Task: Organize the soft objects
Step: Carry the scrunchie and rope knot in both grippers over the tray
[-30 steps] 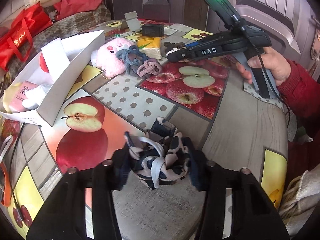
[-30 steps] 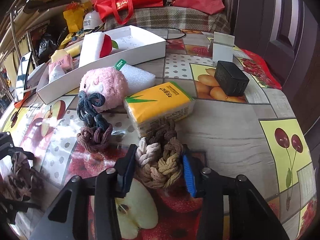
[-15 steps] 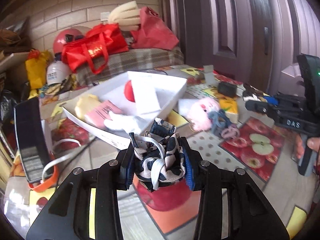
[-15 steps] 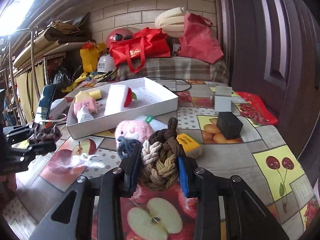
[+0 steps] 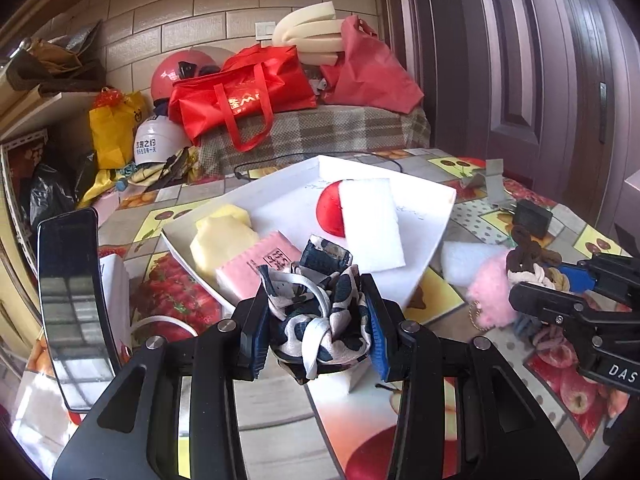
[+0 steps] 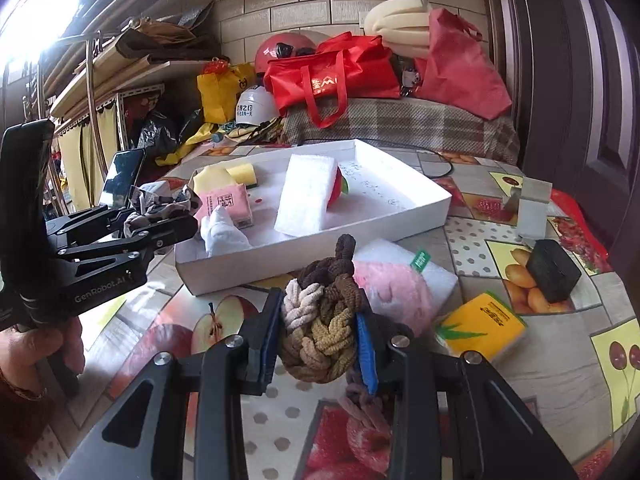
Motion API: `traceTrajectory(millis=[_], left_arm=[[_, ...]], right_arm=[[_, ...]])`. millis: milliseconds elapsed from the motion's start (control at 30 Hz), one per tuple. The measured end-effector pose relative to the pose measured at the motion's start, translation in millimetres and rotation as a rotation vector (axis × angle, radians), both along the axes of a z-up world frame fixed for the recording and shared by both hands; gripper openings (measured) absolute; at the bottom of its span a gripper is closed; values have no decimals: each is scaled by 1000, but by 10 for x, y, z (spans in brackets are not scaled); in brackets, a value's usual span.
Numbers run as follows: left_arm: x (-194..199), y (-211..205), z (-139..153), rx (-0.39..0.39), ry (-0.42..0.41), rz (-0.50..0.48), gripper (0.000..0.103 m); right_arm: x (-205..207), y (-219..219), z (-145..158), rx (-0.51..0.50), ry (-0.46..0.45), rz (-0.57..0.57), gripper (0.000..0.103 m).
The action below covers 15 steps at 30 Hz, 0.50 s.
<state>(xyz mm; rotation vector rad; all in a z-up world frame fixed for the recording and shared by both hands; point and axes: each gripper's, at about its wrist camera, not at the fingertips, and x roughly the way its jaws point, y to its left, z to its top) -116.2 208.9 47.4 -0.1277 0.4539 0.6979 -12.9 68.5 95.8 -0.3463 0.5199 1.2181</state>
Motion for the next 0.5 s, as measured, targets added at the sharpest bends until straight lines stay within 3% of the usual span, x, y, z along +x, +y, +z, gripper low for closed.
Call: traceTrajectory(millis=[133,500], left_arm=[[59,159,16,11,-26,47,40],[250,578,34,9,-41,207,40]], right_arm=[[-77,207,24,35,-20,-18,33],[12,1002,-75,15,76,-82,34]])
